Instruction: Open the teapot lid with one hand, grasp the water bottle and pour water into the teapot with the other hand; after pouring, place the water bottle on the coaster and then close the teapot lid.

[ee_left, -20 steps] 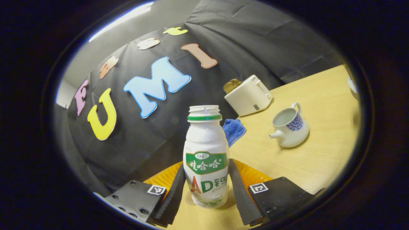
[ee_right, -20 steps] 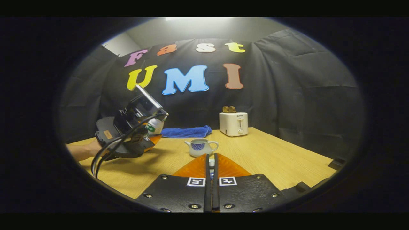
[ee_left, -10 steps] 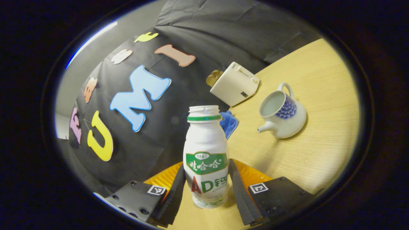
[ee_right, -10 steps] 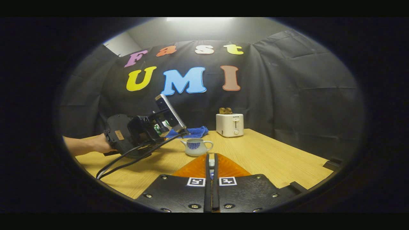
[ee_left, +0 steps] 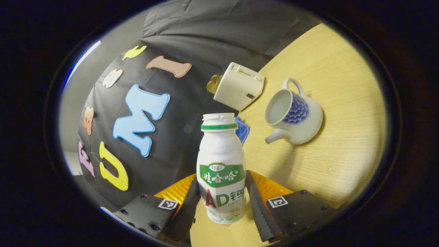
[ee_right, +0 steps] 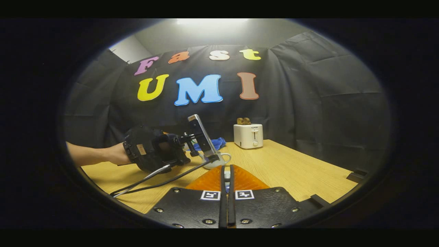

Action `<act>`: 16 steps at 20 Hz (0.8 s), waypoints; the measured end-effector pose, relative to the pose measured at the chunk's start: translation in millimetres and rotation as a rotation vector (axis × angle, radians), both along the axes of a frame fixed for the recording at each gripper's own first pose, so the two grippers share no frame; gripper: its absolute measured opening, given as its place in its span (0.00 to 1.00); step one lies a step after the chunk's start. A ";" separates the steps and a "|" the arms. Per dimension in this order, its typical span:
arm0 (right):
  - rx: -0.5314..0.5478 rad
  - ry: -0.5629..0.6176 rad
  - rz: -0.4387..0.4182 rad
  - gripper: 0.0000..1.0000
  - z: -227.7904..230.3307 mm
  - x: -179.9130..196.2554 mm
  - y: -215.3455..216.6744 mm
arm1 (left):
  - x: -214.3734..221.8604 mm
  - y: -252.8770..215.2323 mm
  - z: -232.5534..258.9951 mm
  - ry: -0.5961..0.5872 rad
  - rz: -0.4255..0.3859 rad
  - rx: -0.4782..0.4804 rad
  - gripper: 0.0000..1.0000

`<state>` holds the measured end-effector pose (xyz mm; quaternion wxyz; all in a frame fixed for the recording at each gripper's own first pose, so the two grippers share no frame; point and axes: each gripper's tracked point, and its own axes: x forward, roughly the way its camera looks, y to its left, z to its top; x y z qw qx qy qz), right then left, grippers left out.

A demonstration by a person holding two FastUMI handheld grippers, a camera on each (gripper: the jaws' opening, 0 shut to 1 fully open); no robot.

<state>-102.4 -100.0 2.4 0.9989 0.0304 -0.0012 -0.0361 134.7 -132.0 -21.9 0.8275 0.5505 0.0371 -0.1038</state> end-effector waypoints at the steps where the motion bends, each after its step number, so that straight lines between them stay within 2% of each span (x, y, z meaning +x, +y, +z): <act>1: 0.005 -0.008 -0.003 0.01 2.0 -0.3 -1.9 | 1.7 -5.3 -2.2 0.011 -0.008 0.014 0.87; 6: 0.038 0.007 -0.009 0.01 -5.0 2.2 -9.9 | 1.3 -9.7 -0.5 0.002 -0.009 0.138 0.87; 7: 0.038 -0.001 -0.012 0.01 -2.6 1.1 -11.4 | 2.2 -9.6 -1.2 0.001 -0.007 0.158 0.79; 10: 0.055 -0.004 -0.005 0.01 -4.2 1.9 -11.4 | 3.2 -9.1 2.7 -0.010 0.000 0.203 0.79; 11: 0.061 -0.003 -0.007 0.01 -4.7 1.9 -12.6 | 2.8 -9.8 2.3 -0.009 0.002 0.212 0.83; 12: 0.066 -0.004 -0.005 0.01 -3.4 1.1 -12.6 | 1.5 -10.4 3.2 -0.010 0.001 0.219 0.79; 16: 0.070 -0.026 -0.013 0.01 2.0 -2.0 -15.2 | 1.8 -11.8 2.0 0.011 -0.009 0.278 0.79</act>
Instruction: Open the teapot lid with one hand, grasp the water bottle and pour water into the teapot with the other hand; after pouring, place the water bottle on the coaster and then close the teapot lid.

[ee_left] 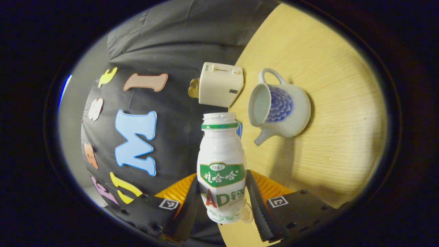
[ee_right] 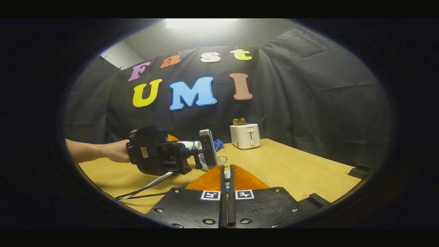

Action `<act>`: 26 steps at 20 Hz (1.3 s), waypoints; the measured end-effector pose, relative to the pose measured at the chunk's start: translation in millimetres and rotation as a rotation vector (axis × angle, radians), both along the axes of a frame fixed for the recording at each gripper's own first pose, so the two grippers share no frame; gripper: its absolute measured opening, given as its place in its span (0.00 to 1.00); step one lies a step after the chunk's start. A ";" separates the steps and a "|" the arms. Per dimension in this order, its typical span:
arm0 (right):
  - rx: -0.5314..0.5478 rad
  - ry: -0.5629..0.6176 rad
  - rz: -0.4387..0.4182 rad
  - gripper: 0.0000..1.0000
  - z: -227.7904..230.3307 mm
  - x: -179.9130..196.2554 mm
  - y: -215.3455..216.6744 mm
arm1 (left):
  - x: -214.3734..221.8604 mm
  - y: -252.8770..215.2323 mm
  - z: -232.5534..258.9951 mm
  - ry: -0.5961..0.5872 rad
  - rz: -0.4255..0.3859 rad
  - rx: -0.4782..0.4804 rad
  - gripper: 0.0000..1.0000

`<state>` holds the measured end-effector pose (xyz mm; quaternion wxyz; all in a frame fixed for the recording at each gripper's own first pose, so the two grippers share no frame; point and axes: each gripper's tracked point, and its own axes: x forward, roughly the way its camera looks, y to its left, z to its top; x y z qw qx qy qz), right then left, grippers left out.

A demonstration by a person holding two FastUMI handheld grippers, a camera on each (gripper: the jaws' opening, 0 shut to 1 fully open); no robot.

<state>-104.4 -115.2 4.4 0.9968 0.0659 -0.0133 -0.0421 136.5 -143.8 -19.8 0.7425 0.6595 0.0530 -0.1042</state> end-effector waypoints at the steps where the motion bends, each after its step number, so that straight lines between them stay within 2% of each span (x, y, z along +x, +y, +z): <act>1: 0.003 -0.008 -0.002 0.01 2.3 -0.2 -0.5 | 0.2 0.4 -2.7 0.014 0.000 0.014 0.87; 5: 0.011 -0.007 -0.006 0.00 -0.2 0.0 -3.3 | 1.0 -1.6 -2.3 0.004 -0.012 0.098 0.87; 11: 0.028 -0.019 -0.017 0.01 0.9 -0.3 -7.0 | 2.8 -1.2 -0.1 -0.002 -0.013 0.142 0.87; 12: 0.025 -0.019 -0.015 0.01 1.2 -0.9 -6.4 | 3.4 -1.1 2.0 -0.006 -0.015 0.155 0.79; 15: 0.025 -0.021 -0.014 0.01 2.8 -0.9 -6.2 | 3.3 -1.2 3.2 -0.001 -0.022 0.190 0.79; 16: 0.024 -0.019 -0.015 0.00 1.6 -0.1 -5.9 | 3.7 -1.5 3.7 0.000 -0.025 0.200 0.87; 26: 0.044 -0.010 -0.009 0.00 -0.4 -0.2 -7.3 | 0.1 -7.8 11.3 -0.012 -0.042 0.291 0.87</act>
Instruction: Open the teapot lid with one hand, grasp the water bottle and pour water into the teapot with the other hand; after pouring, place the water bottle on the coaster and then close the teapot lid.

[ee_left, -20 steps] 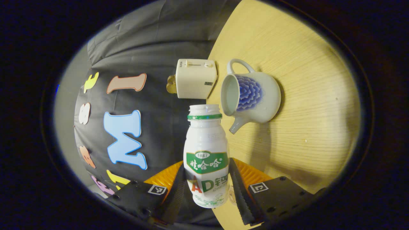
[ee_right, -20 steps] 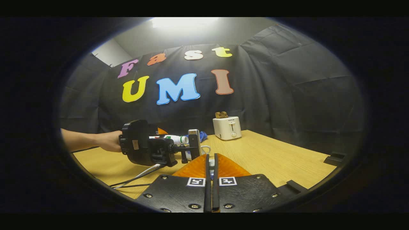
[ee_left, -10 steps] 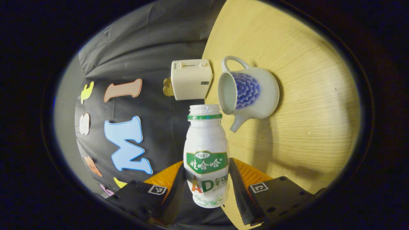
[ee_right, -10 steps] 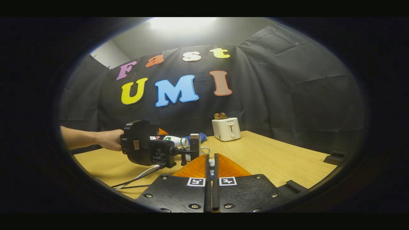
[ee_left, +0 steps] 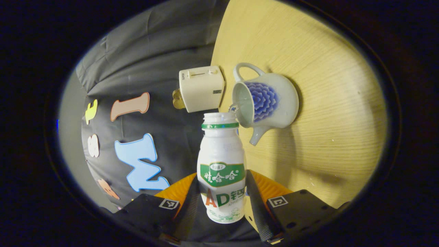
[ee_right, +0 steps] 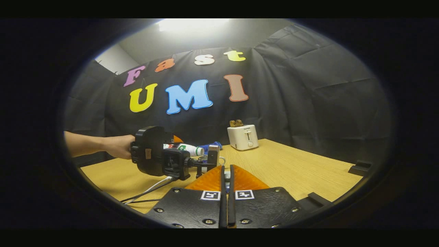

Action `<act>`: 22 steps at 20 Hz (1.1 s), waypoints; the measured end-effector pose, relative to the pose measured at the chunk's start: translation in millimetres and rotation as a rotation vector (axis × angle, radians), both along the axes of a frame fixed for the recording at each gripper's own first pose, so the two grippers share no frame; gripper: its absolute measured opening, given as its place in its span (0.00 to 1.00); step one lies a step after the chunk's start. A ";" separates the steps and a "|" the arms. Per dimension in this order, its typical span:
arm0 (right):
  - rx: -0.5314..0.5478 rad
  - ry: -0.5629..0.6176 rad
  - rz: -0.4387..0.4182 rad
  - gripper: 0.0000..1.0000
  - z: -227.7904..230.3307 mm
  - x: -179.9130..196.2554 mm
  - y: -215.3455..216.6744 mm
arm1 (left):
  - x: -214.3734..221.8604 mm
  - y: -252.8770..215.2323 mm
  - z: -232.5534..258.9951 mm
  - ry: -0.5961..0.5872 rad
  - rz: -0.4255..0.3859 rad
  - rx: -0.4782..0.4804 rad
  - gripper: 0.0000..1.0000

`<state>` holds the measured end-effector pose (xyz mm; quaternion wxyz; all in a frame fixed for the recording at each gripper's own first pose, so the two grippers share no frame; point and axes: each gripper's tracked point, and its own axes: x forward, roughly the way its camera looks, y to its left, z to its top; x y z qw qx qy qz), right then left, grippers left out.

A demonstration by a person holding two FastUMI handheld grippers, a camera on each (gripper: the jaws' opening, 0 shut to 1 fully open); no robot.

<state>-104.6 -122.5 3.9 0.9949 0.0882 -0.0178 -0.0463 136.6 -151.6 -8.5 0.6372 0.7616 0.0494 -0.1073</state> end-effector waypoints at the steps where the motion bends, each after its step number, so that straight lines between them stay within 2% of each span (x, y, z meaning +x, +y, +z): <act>1: 0.003 0.000 0.000 0.01 0.7 -0.2 -0.5 | 0.3 0.5 0.0 0.000 0.002 0.007 0.87; 2: 0.002 0.000 -0.002 0.01 0.5 -0.2 -1.0 | 1.4 1.8 1.5 -0.003 0.000 0.014 0.87; 3: 0.000 0.004 -0.003 0.01 0.3 0.2 -1.7 | 2.0 3.0 2.0 -0.007 0.003 0.023 0.79; 9: 0.001 0.015 0.001 0.01 -1.6 0.4 -1.4 | 4.1 6.2 3.8 -0.024 0.006 0.039 0.79; 10: 0.000 0.015 0.002 0.01 -1.3 0.9 -0.8 | 5.3 6.6 4.6 -0.024 0.006 0.043 0.87; 13: -0.004 0.021 0.008 0.00 -2.1 1.9 0.6 | 6.7 7.0 6.6 -0.040 0.006 0.064 0.87; 14: -0.003 0.024 0.010 0.01 -3.4 1.8 1.5 | 6.3 6.4 7.2 -0.040 0.007 0.070 0.79; 15: -0.005 0.026 0.009 0.01 -3.2 1.5 0.9 | 6.0 5.8 7.8 -0.042 0.006 0.073 0.87; 17: -0.005 0.026 0.008 0.01 -2.1 1.6 0.2 | 5.9 7.0 7.9 -0.041 0.006 0.081 0.88; 18: -0.005 0.037 0.013 0.01 -6.1 3.7 1.2 | 6.1 6.7 9.7 -0.043 0.002 0.086 0.87; 19: -0.001 0.044 0.021 0.01 -8.7 4.5 3.0 | 6.3 5.7 9.7 -0.046 0.001 0.092 0.79; 20: 0.004 0.050 0.023 0.01 -9.5 4.2 3.4 | 4.7 5.2 9.5 -0.047 0.001 0.096 0.87; 22: 0.001 0.051 0.025 0.01 -8.3 4.0 4.0 | 5.0 5.6 10.1 -0.046 -0.002 0.100 0.87</act>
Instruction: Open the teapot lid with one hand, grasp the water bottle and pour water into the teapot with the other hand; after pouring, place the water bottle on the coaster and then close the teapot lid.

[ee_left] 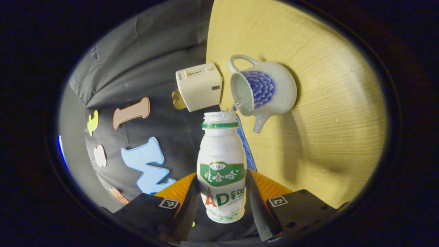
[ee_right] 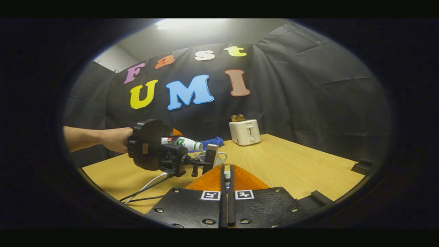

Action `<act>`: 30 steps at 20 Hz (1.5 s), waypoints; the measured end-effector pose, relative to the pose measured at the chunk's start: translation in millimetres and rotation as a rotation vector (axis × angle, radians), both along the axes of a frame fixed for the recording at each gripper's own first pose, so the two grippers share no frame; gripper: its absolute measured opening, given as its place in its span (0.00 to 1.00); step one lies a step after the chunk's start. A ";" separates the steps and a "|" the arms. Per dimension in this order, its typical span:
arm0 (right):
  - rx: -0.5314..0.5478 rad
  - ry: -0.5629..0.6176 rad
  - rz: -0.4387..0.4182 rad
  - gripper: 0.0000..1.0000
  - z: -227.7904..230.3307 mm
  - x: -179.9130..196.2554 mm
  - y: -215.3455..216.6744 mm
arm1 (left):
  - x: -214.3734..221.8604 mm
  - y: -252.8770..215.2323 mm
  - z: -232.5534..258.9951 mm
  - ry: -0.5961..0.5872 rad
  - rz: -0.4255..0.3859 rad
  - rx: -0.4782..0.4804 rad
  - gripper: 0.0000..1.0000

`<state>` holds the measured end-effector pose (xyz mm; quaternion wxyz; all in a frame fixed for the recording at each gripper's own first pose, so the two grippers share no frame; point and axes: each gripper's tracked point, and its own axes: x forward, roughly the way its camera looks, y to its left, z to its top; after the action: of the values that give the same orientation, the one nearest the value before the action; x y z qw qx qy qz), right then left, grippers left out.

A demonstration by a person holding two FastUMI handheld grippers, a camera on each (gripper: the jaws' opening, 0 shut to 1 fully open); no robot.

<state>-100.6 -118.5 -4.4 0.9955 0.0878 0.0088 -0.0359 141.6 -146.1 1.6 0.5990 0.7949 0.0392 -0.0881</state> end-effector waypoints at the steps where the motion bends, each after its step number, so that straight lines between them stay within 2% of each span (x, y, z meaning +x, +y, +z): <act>1: -0.006 -0.003 -0.002 0.01 1.7 -0.5 -0.9 | 0.5 0.3 -0.1 0.000 -0.001 0.003 0.79; 2: -0.009 -0.006 -0.002 0.01 2.9 -1.1 0.2 | -0.6 -1.2 0.8 -0.001 -0.003 0.013 0.79; 3: -0.012 -0.006 -0.002 0.01 4.1 -1.2 0.5 | -0.8 -2.8 2.6 -0.012 -0.008 0.027 0.87; 5: -0.012 0.001 0.003 0.00 0.7 -0.1 1.4 | -2.1 -3.4 5.7 -0.040 -0.016 0.068 0.87; 6: -0.003 0.007 0.009 0.01 -0.4 -0.9 2.4 | -1.5 -3.9 6.6 -0.045 -0.022 0.084 0.79; 11: 0.004 0.002 0.014 0.01 2.4 -1.8 3.0 | -4.7 -8.1 8.0 -0.052 -0.035 0.108 0.80; 12: 0.003 0.004 0.018 0.01 2.5 -1.9 4.0 | -6.2 -9.4 8.7 -0.054 -0.038 0.114 0.87; 30: 0.025 0.011 0.018 0.01 -0.2 -2.1 2.4 | -10.1 -19.0 23.2 -0.094 -0.087 0.249 0.87</act>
<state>-102.7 -116.1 -4.6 0.9945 0.1002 0.0156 -0.0274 131.5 -165.1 24.7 0.4925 0.8673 -0.0131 -0.0710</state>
